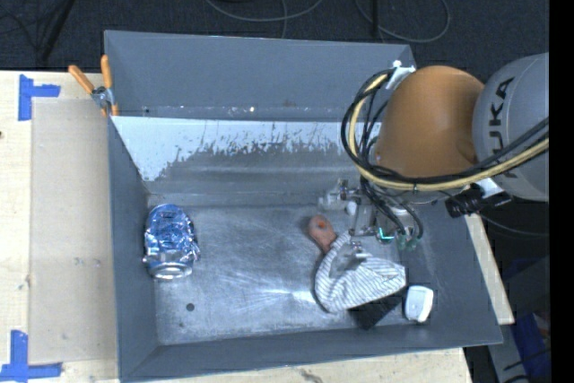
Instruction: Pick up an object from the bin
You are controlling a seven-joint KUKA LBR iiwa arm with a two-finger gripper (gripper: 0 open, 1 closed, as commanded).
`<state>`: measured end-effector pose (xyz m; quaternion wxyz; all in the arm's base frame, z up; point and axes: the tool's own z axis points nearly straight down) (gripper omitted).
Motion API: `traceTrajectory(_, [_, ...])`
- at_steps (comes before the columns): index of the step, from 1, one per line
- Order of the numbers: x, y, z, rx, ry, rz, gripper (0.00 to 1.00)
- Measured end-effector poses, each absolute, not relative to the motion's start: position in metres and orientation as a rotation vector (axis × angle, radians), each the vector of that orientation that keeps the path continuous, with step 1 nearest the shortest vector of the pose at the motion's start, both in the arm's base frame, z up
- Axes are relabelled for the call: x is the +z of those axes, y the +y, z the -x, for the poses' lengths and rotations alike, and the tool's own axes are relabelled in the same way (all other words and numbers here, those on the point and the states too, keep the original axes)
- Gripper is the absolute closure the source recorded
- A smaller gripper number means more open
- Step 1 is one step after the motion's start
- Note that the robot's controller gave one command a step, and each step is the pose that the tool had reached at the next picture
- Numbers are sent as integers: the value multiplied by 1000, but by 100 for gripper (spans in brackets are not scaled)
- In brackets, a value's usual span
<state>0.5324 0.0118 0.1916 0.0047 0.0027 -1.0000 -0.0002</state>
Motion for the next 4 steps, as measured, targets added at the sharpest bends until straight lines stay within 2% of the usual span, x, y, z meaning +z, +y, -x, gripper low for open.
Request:
traceTrajectory(1, [196,12,-534,-1,-3140,-8,0])
traceTrajectory(2, [100,-48,-568,-3,-3130,297,100])
traceTrajectory(4, [108,-50,-564,-3,-3118,368,100])
